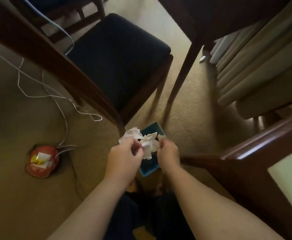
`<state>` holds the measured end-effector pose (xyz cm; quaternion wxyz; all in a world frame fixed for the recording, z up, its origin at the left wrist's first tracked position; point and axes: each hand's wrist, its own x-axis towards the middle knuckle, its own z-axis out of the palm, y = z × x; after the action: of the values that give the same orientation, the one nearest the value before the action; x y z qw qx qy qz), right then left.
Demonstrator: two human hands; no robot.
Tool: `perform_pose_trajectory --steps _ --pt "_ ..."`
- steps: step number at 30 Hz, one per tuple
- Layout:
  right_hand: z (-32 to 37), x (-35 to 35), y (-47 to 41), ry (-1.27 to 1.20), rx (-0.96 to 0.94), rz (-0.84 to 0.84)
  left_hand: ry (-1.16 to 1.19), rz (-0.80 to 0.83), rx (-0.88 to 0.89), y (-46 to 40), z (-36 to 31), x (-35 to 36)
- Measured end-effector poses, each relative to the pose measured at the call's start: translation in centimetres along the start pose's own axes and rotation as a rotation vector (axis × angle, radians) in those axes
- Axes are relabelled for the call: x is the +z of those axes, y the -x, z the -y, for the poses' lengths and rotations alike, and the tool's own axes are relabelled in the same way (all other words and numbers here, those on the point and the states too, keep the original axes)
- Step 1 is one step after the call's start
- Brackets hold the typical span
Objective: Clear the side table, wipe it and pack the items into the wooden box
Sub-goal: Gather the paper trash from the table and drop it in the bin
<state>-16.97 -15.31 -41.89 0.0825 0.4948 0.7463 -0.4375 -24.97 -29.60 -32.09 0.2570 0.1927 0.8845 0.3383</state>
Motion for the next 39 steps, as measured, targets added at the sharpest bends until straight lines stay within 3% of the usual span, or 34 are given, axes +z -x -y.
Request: perform_pose_trajectory --steps 6,9,12,16,21,24,29,31,39 --pt "-4.3 3.7 -4.7 0.021 0.199 0.264 -0.067 0.055 -0.089 -4.8 5.0 7.5" --pt "-4.1 1.9 -3.0 -0.061 0.223 0.245 -0.072 0.097 -0.183 -7.0 6.7 10.9" --pt "-3.9 0.1 -0.6 -0.142 0.209 0.200 -0.110 0.262 -0.295 -7.7 7.4 13.1" --pt "-1.3 -2.4 4.4 -0.260 0.163 0.177 -0.065 0.378 -0.302 -5.9 5.6 11.6" --pt "5.7 -9.2 13.4 -0.415 -0.090 0.135 0.148 0.231 -0.182 -0.6 -4.1 3.1" --pt "9.2 -16.1 18.9 -0.455 -0.200 0.008 0.233 0.142 -0.038 3.3 -11.5 -3.0" --pt "9.9 -27.2 25.4 -0.233 -0.306 -0.334 0.215 0.222 0.197 9.2 -23.3 -8.5" --pt "8.7 -31.2 26.9 -0.195 -0.276 -0.441 0.166 0.266 0.275 11.1 -27.7 -8.4" --pt "-1.0 -42.9 29.6 -0.079 0.060 -0.584 -0.098 0.399 0.513 15.0 -40.4 0.9"
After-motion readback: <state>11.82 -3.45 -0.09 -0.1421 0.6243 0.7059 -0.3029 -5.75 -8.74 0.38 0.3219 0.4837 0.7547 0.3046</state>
